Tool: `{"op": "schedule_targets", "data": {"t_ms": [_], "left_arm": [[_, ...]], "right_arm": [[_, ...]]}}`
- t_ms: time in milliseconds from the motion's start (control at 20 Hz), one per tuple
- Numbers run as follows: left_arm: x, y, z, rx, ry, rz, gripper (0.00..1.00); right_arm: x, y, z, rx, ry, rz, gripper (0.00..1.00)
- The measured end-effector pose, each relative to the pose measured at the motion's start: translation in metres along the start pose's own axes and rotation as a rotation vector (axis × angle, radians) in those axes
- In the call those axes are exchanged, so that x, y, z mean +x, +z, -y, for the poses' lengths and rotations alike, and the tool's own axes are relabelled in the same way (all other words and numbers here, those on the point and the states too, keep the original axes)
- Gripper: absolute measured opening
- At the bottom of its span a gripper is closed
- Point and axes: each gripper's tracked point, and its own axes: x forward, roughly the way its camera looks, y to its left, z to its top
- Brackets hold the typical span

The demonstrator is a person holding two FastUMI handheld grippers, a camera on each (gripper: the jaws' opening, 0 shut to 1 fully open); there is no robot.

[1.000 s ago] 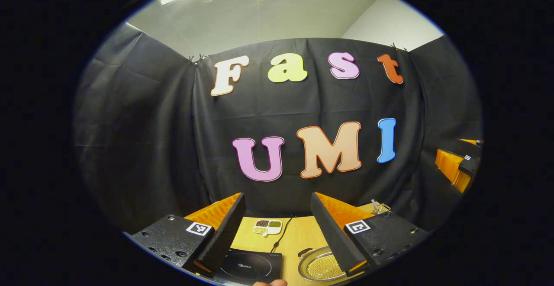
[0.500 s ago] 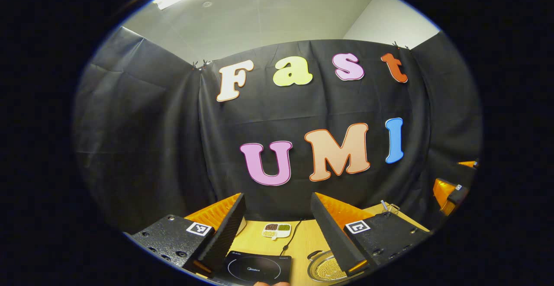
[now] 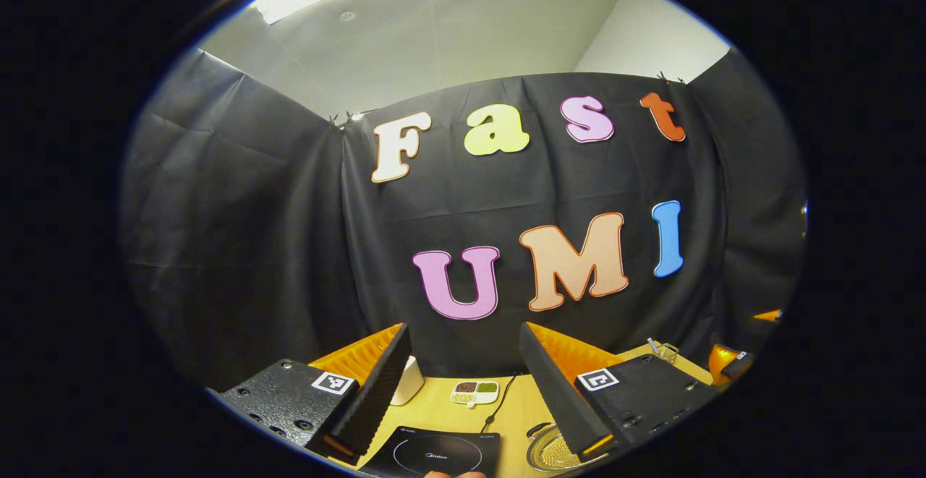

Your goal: First push the handle of the pot to place it horizontally, then grasp the pot with both hands and set it on the induction cooktop.

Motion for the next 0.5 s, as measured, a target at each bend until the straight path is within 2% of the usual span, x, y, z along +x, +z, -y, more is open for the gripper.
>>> {"op": "schedule_targets", "data": {"t_ms": [300,450,500], "left_arm": [[-0.002,-0.003,-0.008,0.001,0.019,-0.005,0.99],[-0.002,-0.007,-0.012,-0.001,0.026,-0.016,0.99],[-0.003,-0.009,-0.013,-0.003,0.028,-0.019,0.96]], "right_arm": [[0.001,-0.052,-0.011,-0.005,0.031,-0.097,1.0],[-0.001,-0.07,-0.013,-0.036,0.034,-0.121,0.59],[-0.002,-0.073,-0.013,-0.05,0.029,-0.127,0.42]]}}
